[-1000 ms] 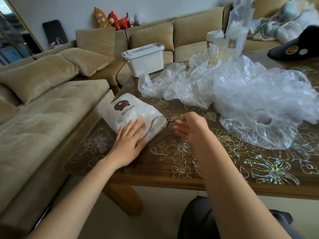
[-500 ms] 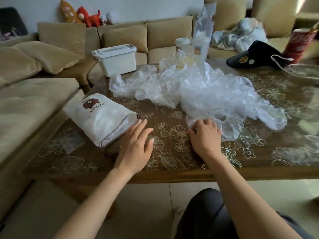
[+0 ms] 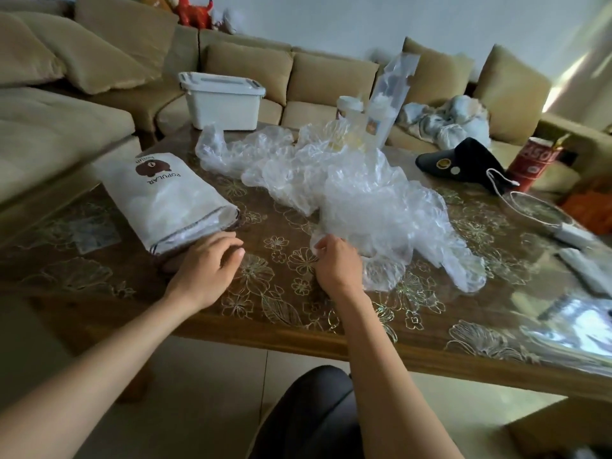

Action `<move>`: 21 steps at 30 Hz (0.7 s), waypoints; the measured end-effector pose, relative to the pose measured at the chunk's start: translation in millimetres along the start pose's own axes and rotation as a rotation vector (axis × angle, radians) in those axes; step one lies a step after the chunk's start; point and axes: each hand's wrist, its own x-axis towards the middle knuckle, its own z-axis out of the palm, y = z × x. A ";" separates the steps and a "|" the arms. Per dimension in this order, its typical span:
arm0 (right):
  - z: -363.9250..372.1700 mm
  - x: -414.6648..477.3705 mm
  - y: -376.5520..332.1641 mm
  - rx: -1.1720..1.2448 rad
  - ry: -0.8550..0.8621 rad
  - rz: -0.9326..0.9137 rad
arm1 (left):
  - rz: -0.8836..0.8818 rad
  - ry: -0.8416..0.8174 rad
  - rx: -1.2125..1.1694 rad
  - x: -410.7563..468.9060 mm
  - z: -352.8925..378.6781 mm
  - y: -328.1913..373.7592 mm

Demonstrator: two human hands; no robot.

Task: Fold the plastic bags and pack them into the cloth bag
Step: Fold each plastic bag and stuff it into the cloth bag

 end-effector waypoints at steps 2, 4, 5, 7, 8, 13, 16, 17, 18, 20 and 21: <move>-10.1 -2.3 -14.5 0.186 -0.149 -0.071 | -0.017 -0.007 -0.010 0.0 -1.7 2.0; -22.7 -10.6 -29.7 0.303 -0.369 -0.215 | -0.007 -0.026 -0.025 -1.1 -1.8 3.0; -27.6 -16.9 -35.6 0.306 -0.471 -0.277 | -0.017 -0.029 -0.057 -2.0 -2.9 4.1; -30.6 -29.1 -42.5 0.212 -0.610 -0.382 | -0.070 -0.005 -0.158 -2.9 -6.0 6.6; -29.1 -33.3 -42.5 0.131 -0.644 -0.431 | -0.089 0.014 -0.207 -2.6 -7.6 7.2; -31.9 -40.2 -33.0 0.369 -0.503 -0.329 | -0.056 0.038 -0.265 -6.0 -10.8 9.4; -35.1 -33.6 -17.8 0.503 -0.069 -0.155 | 0.030 0.108 -0.214 -8.0 -13.0 12.3; -33.8 -31.6 -14.5 0.424 0.023 -0.157 | 0.062 0.144 -0.189 -7.6 -12.2 15.7; -31.1 -30.3 -12.4 0.361 0.061 -0.185 | 0.094 0.165 -0.169 -7.5 -11.1 21.3; -21.8 -26.9 -14.5 0.268 0.046 -0.283 | 0.117 0.126 -0.122 -8.2 -6.5 38.6; -15.7 -24.6 -17.2 0.228 0.026 -0.346 | 0.117 0.071 -0.064 -8.8 -2.2 45.9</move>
